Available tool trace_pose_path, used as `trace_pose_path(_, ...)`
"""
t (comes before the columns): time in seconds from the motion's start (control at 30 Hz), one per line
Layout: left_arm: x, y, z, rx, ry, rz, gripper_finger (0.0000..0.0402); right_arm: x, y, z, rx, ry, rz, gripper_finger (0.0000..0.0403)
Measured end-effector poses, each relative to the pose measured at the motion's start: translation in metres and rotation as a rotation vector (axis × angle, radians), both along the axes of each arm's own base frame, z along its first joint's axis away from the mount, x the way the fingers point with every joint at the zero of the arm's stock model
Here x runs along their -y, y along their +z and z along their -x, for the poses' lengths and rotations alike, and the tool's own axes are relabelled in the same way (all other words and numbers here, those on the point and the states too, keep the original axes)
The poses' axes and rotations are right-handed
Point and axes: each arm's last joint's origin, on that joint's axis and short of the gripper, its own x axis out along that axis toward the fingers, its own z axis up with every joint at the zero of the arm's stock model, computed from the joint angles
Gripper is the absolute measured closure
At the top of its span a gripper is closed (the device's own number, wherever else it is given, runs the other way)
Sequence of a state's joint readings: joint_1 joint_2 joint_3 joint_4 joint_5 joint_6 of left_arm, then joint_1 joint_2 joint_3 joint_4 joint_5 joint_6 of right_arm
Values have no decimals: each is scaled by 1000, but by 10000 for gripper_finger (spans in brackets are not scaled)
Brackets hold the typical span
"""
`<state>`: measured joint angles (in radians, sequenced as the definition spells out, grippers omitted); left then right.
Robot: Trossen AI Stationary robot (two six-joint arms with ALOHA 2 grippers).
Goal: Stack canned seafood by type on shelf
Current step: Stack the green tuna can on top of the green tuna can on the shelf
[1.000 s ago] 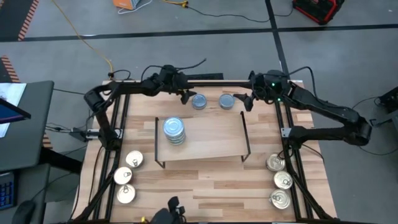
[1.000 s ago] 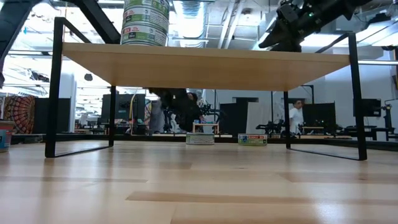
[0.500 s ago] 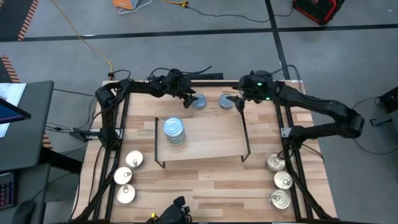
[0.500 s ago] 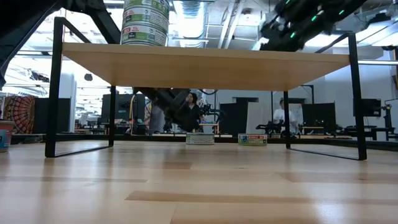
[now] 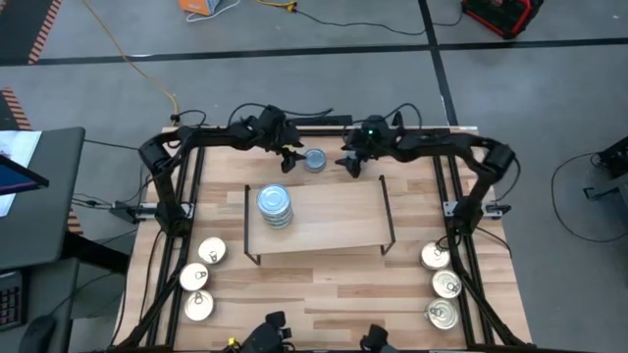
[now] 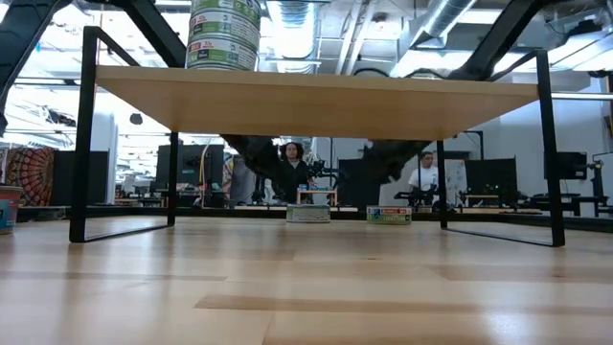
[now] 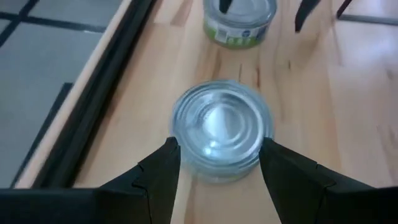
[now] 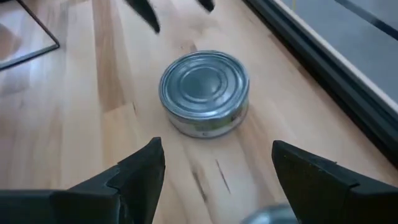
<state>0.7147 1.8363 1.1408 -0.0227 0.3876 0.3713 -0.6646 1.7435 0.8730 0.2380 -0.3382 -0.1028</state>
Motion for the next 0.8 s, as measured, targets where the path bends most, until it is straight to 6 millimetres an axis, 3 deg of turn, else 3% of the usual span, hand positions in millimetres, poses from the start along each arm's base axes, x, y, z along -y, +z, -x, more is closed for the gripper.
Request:
trace_pose_path(0.23, 1, -11, 11, -144, -52, -13, 191, 12, -19, -15, 17, 3, 22, 85)
trace_pose_path(0.47, 3, -18, 15, -243, -30, -16, 191, 18, -32, -47, -49, 16, 109, 85)
trace_pose_path(0.8, 11, -23, 19, -339, -152, -58, 191, -2, -35, -67, -195, 130, 186, 85)
